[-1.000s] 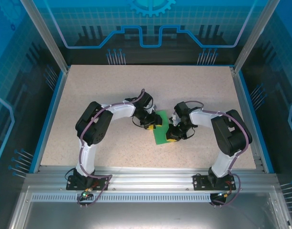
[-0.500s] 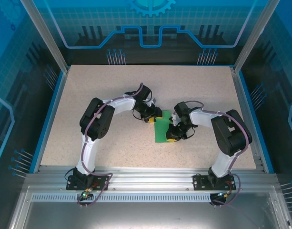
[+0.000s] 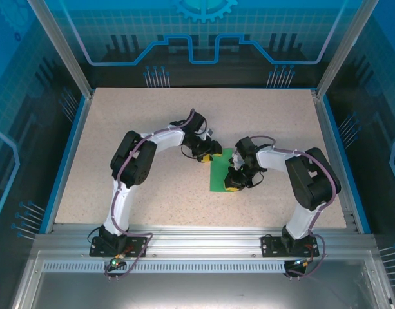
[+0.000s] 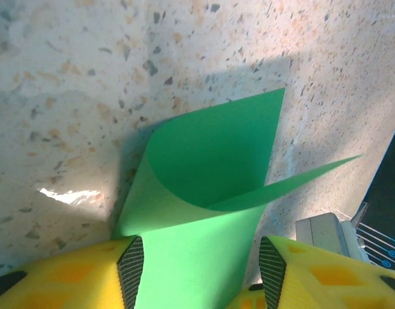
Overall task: Fold a paper plane with a square sheet of paper (fold left side to right side)
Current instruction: First fold in half a square sheet of paper at the center of the table.
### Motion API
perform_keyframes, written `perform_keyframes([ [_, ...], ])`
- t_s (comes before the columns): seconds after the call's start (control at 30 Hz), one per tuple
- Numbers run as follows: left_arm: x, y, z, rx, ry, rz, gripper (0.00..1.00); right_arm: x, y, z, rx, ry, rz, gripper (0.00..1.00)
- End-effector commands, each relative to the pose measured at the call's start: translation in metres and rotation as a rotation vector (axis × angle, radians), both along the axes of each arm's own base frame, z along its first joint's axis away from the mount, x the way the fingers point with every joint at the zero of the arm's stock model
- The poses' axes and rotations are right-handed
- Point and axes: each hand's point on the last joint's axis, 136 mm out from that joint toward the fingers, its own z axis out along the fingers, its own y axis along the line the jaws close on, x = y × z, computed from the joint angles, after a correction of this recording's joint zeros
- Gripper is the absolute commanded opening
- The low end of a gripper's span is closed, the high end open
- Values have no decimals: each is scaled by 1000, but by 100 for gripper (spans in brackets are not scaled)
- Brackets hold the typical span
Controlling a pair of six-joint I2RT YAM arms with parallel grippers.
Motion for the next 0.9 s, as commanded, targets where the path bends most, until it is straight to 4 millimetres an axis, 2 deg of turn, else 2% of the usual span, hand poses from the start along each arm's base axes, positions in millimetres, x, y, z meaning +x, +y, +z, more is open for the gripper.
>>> perform_keyframes([
  [0.0, 32, 10, -3, 6, -55, 52, 56, -29, -39, -38, -231, 99, 25, 11],
  [0.33, 45, 6, -13, 13, -54, 67, 57, -31, -40, -39, -235, 105, 30, 11],
  [0.5, 52, 3, -9, -1, -63, 80, 57, -31, -40, -39, -233, 105, 30, 11],
  [0.53, 54, 2, -8, -4, -66, 81, 57, -22, -36, -35, -224, 83, 28, 11],
  [0.57, 55, 1, -8, -4, -68, 83, 57, -21, -36, -35, -223, 80, 28, 11],
  [0.87, 67, -3, -4, -8, -84, 100, 57, -22, -36, -35, -221, 81, 29, 12],
])
